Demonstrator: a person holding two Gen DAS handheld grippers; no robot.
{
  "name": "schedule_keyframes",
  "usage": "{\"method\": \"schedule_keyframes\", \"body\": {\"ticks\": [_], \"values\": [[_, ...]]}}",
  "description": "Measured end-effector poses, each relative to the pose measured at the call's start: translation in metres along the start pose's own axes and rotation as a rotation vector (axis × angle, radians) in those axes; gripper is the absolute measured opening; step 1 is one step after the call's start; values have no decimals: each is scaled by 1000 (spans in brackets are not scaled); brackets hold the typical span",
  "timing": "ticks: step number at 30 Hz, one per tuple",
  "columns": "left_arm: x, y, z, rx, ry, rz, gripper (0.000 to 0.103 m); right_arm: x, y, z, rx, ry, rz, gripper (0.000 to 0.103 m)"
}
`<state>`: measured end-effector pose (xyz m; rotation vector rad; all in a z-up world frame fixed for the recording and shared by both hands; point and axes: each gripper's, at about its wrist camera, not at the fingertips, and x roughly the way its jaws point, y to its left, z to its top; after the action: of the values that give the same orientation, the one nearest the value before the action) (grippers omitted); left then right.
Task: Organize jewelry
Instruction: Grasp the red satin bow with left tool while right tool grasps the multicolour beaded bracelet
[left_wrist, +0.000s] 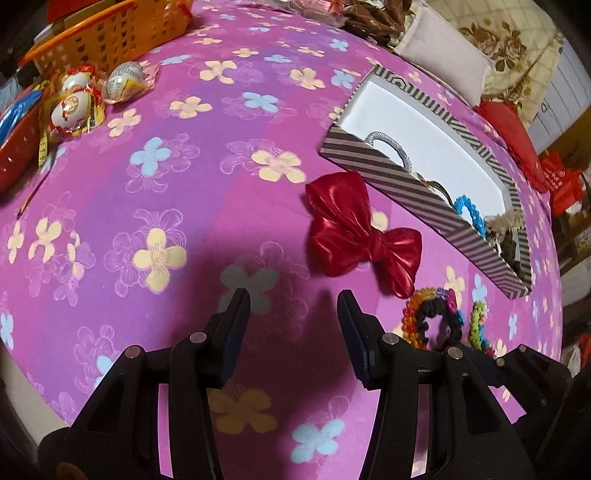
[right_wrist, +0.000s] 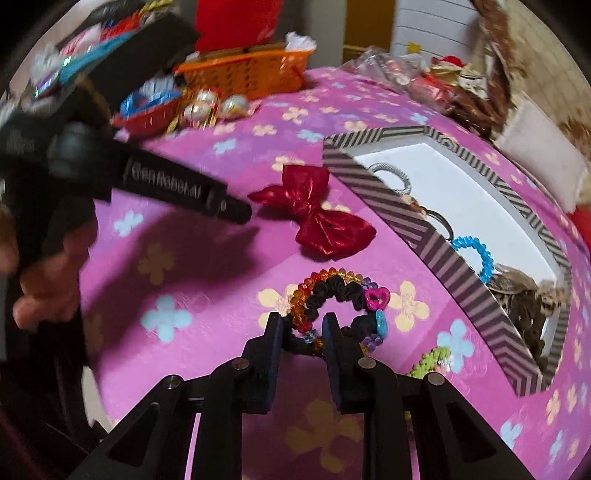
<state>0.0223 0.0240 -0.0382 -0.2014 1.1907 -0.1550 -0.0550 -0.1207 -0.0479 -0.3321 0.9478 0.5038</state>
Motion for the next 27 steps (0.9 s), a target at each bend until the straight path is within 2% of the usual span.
{"method": "schedule_keyframes", "body": {"ticks": [5, 6, 7, 11, 15, 16, 17, 18, 21, 24, 27], "values": [[4, 1, 3, -5, 5, -21, 49, 7, -11, -2, 13, 26, 22, 20], [5, 0, 4, -2, 7, -25, 49, 7, -13, -3, 27, 29, 35, 11], [5, -1, 5, 0, 8, -29, 49, 8, -14, -3, 38, 31, 43, 9], [6, -3, 9, -5, 12, -50, 49, 1, -20, -7, 92, 3, 74, 9], [8, -2, 19, -50, 24, -88, 49, -14, -31, -12, 179, -53, 114, 9], [9, -2, 21, -63, 24, -98, 53, -19, -35, -14, 208, -68, 135, 9], [10, -1, 26, -83, 21, -116, 62, -22, -38, -16, 234, -81, 154, 9], [10, -1, 29, -100, 17, -128, 65, -24, -41, -17, 261, -93, 172, 9], [17, -2, 38, -144, 29, -153, 67, -27, -54, -22, 366, -128, 230, 9], [27, -10, 47, -126, 24, -104, 67, -28, -65, -28, 458, -153, 277, 9], [30, -20, 49, -77, 3, -66, 67, -36, -69, -29, 499, -183, 314, 9]]}}
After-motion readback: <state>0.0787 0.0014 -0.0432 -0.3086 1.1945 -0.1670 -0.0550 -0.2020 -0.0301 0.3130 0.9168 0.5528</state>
